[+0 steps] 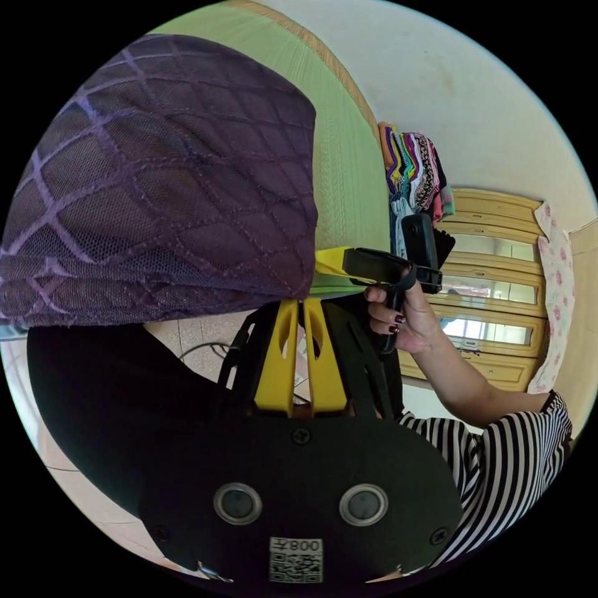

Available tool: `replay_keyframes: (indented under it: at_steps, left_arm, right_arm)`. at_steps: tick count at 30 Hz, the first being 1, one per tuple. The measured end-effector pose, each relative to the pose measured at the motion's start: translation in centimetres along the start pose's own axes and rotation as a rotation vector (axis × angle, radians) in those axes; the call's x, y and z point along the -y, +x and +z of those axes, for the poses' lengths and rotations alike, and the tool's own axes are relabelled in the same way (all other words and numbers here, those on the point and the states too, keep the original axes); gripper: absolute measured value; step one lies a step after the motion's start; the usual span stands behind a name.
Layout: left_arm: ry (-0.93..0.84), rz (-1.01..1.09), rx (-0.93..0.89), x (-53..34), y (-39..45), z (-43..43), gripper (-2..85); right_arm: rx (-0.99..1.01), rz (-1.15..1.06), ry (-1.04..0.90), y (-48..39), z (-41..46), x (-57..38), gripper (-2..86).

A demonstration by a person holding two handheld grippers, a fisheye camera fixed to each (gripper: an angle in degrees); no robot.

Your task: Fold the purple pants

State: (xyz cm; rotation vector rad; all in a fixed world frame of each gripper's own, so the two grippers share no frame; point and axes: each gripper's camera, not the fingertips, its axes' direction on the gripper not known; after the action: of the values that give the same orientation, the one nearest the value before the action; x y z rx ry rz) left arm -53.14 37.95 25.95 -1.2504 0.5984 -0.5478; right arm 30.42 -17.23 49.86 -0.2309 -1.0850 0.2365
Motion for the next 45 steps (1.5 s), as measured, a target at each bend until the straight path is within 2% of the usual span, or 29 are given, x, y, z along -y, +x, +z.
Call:
replay_keyframes:
  at_steps: [14, 24, 31, 39, 45]
  left_arm:
    - [0.071, 0.036, -0.060, -1.9, -3.1, -1.7, 0.9]
    - [0.072, 0.079, -0.068, -2.8, -5.2, -2.4, 0.8]
    - [0.089, 0.075, -0.099, -4.2, -8.2, -3.6, 0.7]
    - [0.258, -0.038, -0.174, -8.5, -14.4, -8.5, 2.5]
    - [0.422, -0.205, -0.306, -11.6, -20.7, -11.8, 9.2]
  right_arm:
    - [0.299, 0.090, 0.098, 1.9, -2.6, -3.6, 11.3]
    - [0.322, 0.069, 0.052, 0.2, -0.6, -3.7, 10.8]
    - [0.317, 0.069, 0.031, -1.3, 0.3, -4.0, 6.7]
    - [0.355, 0.023, 0.043, -4.7, 0.0, -5.1, 5.1]
    - [0.357, -0.044, 0.047, -8.9, -0.6, -5.9, 4.3]
